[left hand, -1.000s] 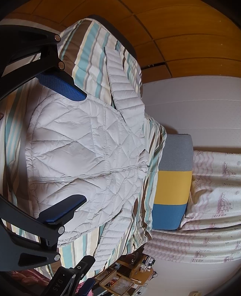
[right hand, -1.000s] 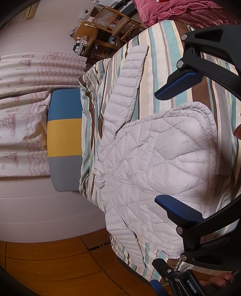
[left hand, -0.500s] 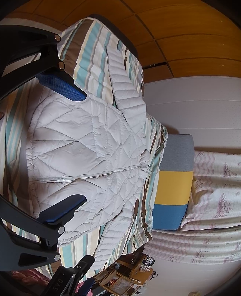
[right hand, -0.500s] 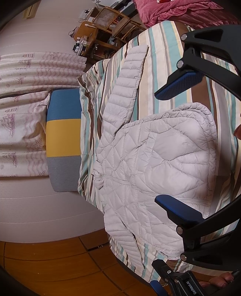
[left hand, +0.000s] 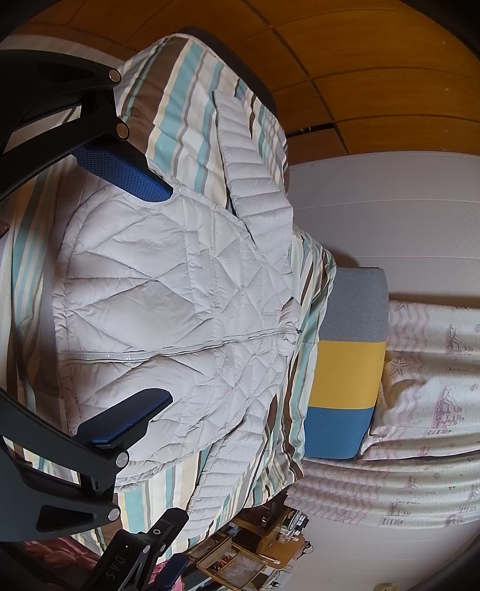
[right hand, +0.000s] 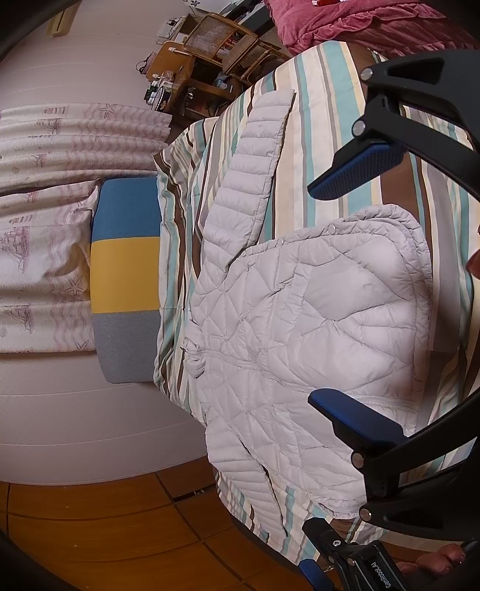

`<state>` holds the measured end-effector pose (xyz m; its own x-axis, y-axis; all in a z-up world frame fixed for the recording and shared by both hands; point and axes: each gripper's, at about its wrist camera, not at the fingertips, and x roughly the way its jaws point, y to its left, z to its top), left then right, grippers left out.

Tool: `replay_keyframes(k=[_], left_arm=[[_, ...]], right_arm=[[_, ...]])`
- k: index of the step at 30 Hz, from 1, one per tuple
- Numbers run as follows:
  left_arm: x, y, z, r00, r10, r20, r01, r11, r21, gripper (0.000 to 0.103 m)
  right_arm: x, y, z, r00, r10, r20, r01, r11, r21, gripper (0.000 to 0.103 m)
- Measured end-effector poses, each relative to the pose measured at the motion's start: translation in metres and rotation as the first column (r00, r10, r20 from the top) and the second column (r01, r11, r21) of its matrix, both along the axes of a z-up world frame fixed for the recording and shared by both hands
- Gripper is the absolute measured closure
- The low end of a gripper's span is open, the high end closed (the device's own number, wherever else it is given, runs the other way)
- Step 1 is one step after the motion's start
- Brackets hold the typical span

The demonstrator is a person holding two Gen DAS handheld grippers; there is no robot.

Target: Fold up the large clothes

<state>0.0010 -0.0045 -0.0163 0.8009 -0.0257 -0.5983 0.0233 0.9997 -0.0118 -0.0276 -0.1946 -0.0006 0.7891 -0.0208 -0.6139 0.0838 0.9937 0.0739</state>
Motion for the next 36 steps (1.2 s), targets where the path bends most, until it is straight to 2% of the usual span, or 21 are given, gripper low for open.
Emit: replay_keyframes(k=[12, 18, 22, 23, 25, 26, 27, 28, 31, 33, 36], left_arm=[[-0.003, -0.009, -0.012, 1.000, -0.011, -0.024, 0.011, 1.000, -0.003, 0.003], [0.014, -0.004, -0.014, 0.997, -0.022, -0.072, 0.021, 1.000, -0.009, 0.003], [0.032, 0.000, -0.023, 0.994, 0.001, -0.108, 0.001, 1.000, 0.018, 0.003], [0.036, 0.000, -0.026, 0.994, 0.009, -0.111, -0.006, 1.000, 0.027, 0.003], [0.048, 0.004, -0.033, 0.993, 0.031, -0.110, -0.025, 0.998, 0.049, 0.003], [0.055, 0.006, -0.037, 0.993, 0.040, -0.111, -0.034, 0.998, 0.059, 0.003], [0.064, 0.008, -0.042, 0.993, 0.048, -0.107, -0.041, 0.997, 0.069, 0.003], [0.072, 0.012, -0.046, 0.992, 0.058, -0.114, -0.049, 0.995, 0.082, 0.003], [0.099, 0.021, -0.059, 0.988, 0.096, -0.124, -0.081, 0.989, 0.121, 0.003], [0.119, 0.029, -0.069, 0.984, 0.125, -0.130, -0.106, 0.984, 0.140, 0.003], [0.149, 0.041, -0.083, 0.975, 0.161, -0.152, -0.140, 0.979, 0.145, 0.003]], right_arm=[[0.006, -0.001, -0.003, 1.000, -0.003, -0.021, 0.003, 1.000, 0.006, 0.002], [0.016, -0.010, -0.013, 0.999, -0.035, -0.034, 0.034, 0.999, -0.024, 0.002], [0.030, -0.027, -0.029, 0.996, -0.075, -0.053, 0.074, 0.997, -0.026, 0.002], [0.036, -0.034, -0.037, 0.995, -0.086, -0.059, 0.085, 0.996, -0.015, 0.002], [0.046, -0.046, -0.049, 0.997, -0.044, -0.062, 0.046, 0.998, 0.043, 0.002], [0.055, -0.055, -0.061, 0.997, 0.024, -0.070, -0.015, 0.991, 0.129, 0.002], [0.060, -0.061, -0.069, 0.996, 0.042, -0.081, -0.027, 0.984, 0.177, 0.002], [0.068, -0.070, -0.084, 0.992, 0.041, -0.115, -0.014, 0.974, 0.227, 0.002], [0.085, -0.092, -0.112, 0.981, -0.009, -0.194, 0.059, 0.965, 0.254, 0.002], [0.095, -0.117, -0.129, 0.970, -0.098, -0.223, 0.152, 0.959, 0.238, 0.002], [0.111, -0.160, -0.145, 0.936, -0.248, -0.250, 0.300, 0.933, 0.199, 0.002]])
